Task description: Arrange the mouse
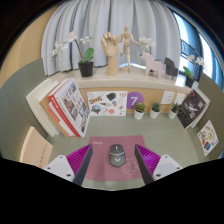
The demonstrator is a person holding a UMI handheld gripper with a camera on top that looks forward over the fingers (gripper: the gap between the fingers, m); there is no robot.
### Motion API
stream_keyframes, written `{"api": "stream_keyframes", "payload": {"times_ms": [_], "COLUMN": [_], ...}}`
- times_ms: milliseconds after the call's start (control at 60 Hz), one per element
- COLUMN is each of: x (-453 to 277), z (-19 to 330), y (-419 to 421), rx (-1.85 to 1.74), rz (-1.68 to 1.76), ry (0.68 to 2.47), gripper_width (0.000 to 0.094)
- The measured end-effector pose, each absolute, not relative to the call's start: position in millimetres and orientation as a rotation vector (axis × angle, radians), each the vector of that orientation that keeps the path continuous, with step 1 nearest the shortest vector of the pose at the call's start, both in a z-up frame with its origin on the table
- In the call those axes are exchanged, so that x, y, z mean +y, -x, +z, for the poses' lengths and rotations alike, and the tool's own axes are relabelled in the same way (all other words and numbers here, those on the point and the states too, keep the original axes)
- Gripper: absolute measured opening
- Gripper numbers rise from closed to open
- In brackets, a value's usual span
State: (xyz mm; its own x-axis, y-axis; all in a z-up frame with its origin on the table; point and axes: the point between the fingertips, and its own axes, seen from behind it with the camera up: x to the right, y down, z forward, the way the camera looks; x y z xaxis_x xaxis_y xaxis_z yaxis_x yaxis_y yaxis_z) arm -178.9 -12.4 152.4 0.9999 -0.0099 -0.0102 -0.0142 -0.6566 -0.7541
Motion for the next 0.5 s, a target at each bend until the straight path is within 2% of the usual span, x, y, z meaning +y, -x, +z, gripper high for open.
{"api": "stream_keyframes", "payload": {"times_ms": [117, 217, 333, 500], "x": [-48.3, -77.7, -107.5, -141.8], "z": [195.7, 219.4, 234.4, 234.3], "y": [183.0, 190.0, 201.6, 210.1], "rx": [0.042, 0.060, 0.027, 0.007], "rz": [-0.008, -0.018, -0.021, -0.050], "ry": [2.236, 2.209, 2.196, 2.205], "gripper_width": [0.0860, 0.0855, 0.0860, 0.0855]}}
